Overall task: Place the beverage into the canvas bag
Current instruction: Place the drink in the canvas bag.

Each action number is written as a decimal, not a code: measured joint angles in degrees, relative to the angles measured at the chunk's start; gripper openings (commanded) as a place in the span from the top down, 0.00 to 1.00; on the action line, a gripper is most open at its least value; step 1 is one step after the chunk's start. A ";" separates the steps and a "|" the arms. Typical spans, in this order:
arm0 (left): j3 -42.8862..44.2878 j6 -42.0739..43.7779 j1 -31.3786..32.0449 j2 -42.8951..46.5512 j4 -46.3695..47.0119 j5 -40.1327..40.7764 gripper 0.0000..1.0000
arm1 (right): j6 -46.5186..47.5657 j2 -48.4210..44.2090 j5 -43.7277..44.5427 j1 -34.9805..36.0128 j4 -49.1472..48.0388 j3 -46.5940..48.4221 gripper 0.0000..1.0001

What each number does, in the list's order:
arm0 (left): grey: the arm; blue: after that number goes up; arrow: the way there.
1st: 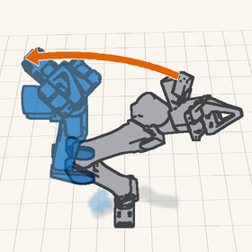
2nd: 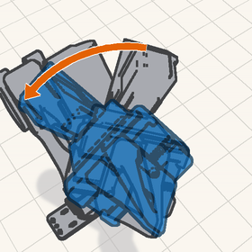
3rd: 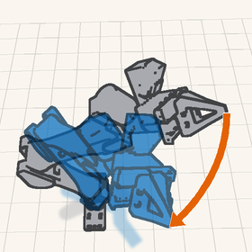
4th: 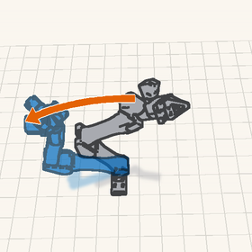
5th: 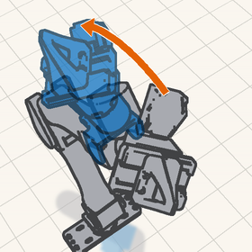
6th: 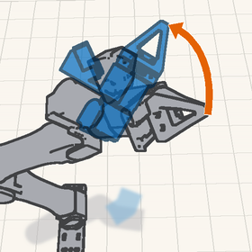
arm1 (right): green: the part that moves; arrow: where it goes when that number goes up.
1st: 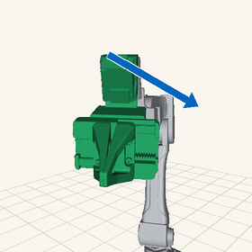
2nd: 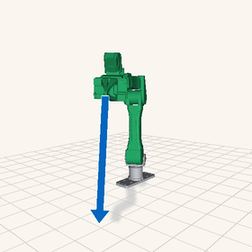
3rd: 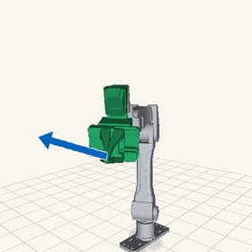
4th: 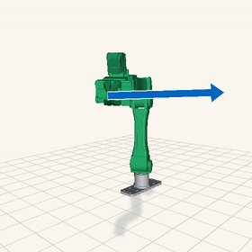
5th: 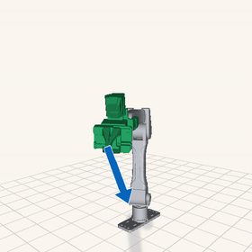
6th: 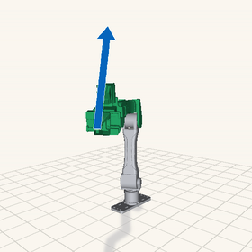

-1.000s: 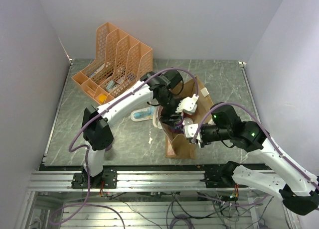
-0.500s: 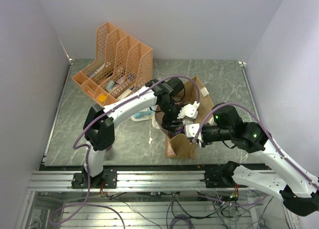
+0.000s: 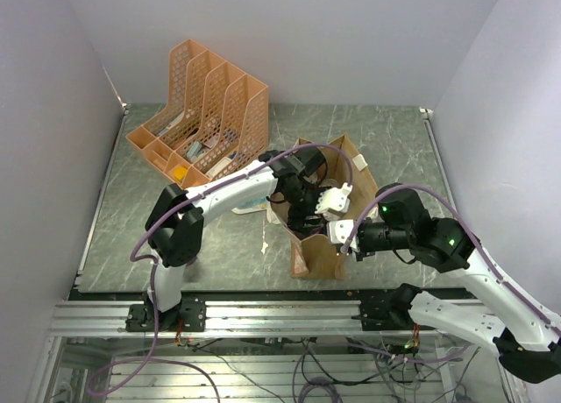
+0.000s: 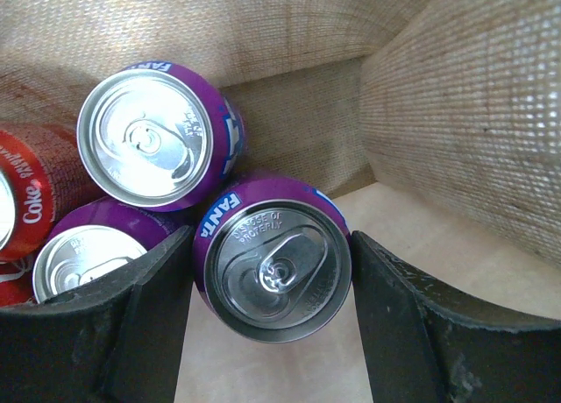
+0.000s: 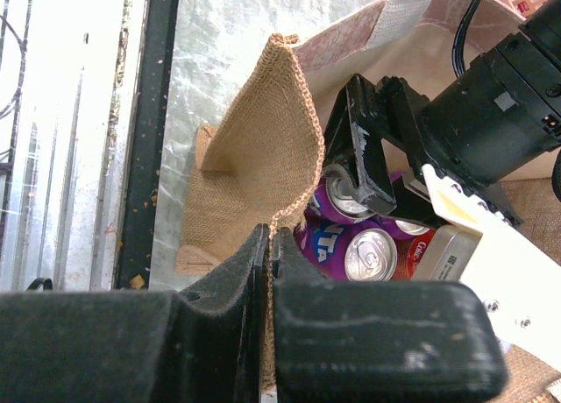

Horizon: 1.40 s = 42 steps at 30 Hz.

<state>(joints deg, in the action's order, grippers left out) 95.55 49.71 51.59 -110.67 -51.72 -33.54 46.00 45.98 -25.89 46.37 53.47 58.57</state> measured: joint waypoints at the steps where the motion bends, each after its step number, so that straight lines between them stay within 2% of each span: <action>1: 0.00 -0.35 0.02 0.00 0.26 0.42 0.93 | 0.00 -0.04 0.02 0.00 -0.02 -0.02 1.00; 11: 0.00 -2.54 0.28 0.00 1.33 4.44 0.93 | -0.24 0.00 0.81 0.00 -0.07 -0.09 1.00; 22: 0.00 -2.84 0.37 -0.83 1.70 5.38 0.91 | -1.05 0.17 1.31 0.00 -0.50 -0.09 1.00; 32: -0.07 -3.23 0.37 -1.03 2.08 5.38 0.66 | -1.18 0.13 1.81 0.00 -0.55 -0.09 1.00; 38: -0.07 -3.23 0.37 -1.03 1.95 5.29 0.55 | -1.20 0.02 2.05 0.00 -0.61 -0.09 1.00; 42: -0.07 -3.26 0.37 -1.03 1.88 5.29 0.43 | -1.20 0.02 2.25 0.00 -0.70 -0.09 1.00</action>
<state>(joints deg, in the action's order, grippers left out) 95.48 46.46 51.96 -111.70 -49.84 -28.25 44.80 46.00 -23.64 46.37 52.77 58.48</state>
